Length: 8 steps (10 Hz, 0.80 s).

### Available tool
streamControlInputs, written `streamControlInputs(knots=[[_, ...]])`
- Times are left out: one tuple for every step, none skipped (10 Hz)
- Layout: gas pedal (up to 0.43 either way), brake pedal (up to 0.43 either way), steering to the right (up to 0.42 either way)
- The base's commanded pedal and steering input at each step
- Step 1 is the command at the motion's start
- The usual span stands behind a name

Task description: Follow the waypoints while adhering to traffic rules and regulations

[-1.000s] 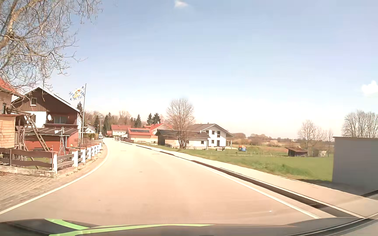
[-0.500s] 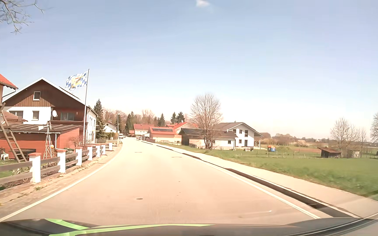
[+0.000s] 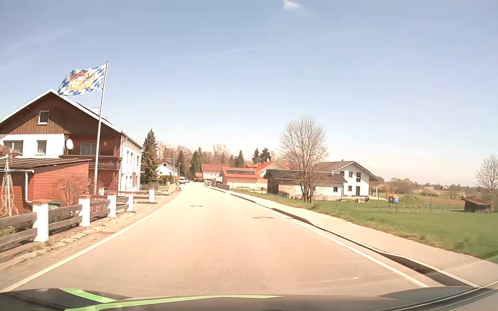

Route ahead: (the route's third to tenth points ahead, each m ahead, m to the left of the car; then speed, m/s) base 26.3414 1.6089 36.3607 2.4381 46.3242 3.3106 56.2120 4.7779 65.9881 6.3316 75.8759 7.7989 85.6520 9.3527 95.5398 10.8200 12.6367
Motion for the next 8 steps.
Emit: streamControlInputs(knots=[[0.177, 0.0, -0.045], [0.177, 0.0, -0.044], [0.177, 0.0, -0.041], [0.177, 0.0, -0.036], [0.177, 0.0, -0.03], [0.177, 0.0, -0.027], [0.177, 0.0, -0.025], [0.177, 0.0, -0.024]])
